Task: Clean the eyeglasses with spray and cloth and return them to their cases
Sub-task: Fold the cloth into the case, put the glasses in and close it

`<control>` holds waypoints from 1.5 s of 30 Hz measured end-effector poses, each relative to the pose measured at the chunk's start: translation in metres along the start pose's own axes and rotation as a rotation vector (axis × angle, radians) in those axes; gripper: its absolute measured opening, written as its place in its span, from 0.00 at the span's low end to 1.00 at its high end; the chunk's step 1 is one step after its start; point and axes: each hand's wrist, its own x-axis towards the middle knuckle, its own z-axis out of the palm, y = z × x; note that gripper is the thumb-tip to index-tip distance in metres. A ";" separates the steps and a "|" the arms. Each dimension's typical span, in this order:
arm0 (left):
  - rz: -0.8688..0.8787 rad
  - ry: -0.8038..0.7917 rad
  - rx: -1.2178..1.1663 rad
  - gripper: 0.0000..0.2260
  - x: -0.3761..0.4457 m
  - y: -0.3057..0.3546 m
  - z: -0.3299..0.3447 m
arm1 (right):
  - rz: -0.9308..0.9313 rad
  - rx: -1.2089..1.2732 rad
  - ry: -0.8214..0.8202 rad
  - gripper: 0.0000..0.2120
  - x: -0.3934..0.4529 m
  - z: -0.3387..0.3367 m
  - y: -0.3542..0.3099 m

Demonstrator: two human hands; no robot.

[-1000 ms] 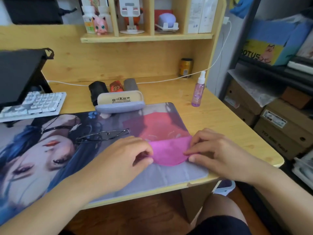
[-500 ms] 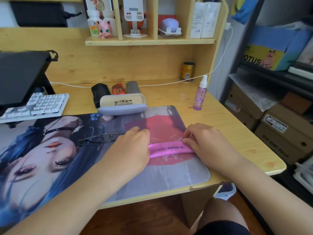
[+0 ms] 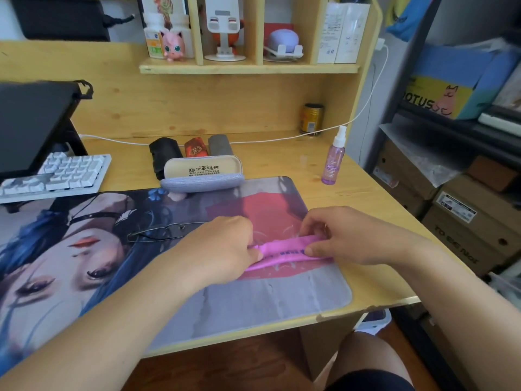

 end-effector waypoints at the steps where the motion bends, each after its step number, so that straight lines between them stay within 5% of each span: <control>1: 0.014 -0.012 -0.020 0.11 0.000 -0.001 -0.003 | 0.011 0.015 -0.035 0.06 0.002 -0.003 0.000; 5: 0.047 0.048 -0.311 0.11 -0.011 -0.014 -0.018 | -0.040 0.208 -0.050 0.04 0.004 -0.014 -0.003; 10: -0.113 0.368 -0.685 0.03 0.020 -0.065 -0.074 | -0.006 0.758 0.280 0.06 0.058 -0.026 -0.044; 13: -0.291 0.415 -0.552 0.04 0.059 -0.093 -0.097 | 0.085 0.677 0.448 0.08 0.128 -0.028 -0.076; 17: -0.422 0.227 -0.306 0.11 0.085 -0.116 -0.088 | 0.182 0.464 0.390 0.14 0.188 -0.008 -0.086; 24: -0.276 0.350 -0.189 0.09 0.076 -0.139 -0.043 | 0.113 0.131 0.325 0.08 0.167 0.016 -0.079; 31: -0.167 0.470 -0.036 0.04 0.062 -0.135 -0.024 | 0.043 -0.200 0.443 0.07 0.150 0.036 -0.089; 45: -0.177 0.504 -0.275 0.09 0.059 -0.153 -0.022 | 0.076 -0.005 0.467 0.14 0.156 0.037 -0.071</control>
